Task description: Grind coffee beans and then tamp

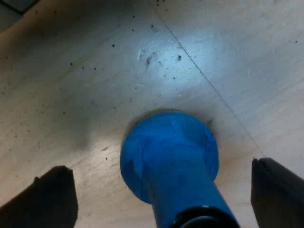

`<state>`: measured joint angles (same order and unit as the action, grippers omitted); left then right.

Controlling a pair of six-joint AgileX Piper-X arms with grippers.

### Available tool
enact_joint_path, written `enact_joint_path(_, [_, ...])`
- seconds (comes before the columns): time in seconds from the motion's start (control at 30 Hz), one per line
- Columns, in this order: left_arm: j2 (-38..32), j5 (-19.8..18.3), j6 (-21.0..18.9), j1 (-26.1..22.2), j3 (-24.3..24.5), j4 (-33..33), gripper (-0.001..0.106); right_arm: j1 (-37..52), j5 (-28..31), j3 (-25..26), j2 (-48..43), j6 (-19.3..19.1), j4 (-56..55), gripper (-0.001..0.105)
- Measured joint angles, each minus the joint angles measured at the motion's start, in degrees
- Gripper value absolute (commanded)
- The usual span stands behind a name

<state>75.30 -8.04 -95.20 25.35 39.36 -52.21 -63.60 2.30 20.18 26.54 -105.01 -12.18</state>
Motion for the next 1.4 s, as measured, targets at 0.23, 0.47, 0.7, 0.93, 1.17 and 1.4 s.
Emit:
enact_joint_path(0.23, [2.3, -1.3, 0.0, 0.0, 0.0, 0.7, 0.074, 0.0, 0.0, 0.0, 0.0, 0.0, 0.0, 0.072])
enact_joint_path(0.47, [2.3, -1.3, 0.0, 0.0, 0.0, -0.2, 0.030, 0.0, 0.0, 0.0, 0.0, 0.0, 0.0, 0.072])
enact_joint_path(0.7, [2.3, -1.4, 0.1, 0.0, 0.4, -2.2, 0.000, 0.0, 0.0, 0.0, 0.0, 0.0, 0.0, 0.072])
enact_joint_path(0.93, [-0.3, -1.4, 0.5, 0.0, 2.2, -5.3, 0.000, 0.0, 5.1, 0.0, 0.0, 9.8, 0.0, 0.072])
enact_joint_path(1.17, [-5.4, -1.6, 1.2, 0.0, 8.6, -8.2, 0.000, 0.0, 13.6, 1.2, 0.0, 11.8, -6.2, 0.072])
enact_joint_path(1.4, [-5.5, -1.7, 1.2, 3.6, 15.0, -11.9, 0.000, 0.0, 20.0, 1.2, 0.0, 12.0, -12.3, 0.072])
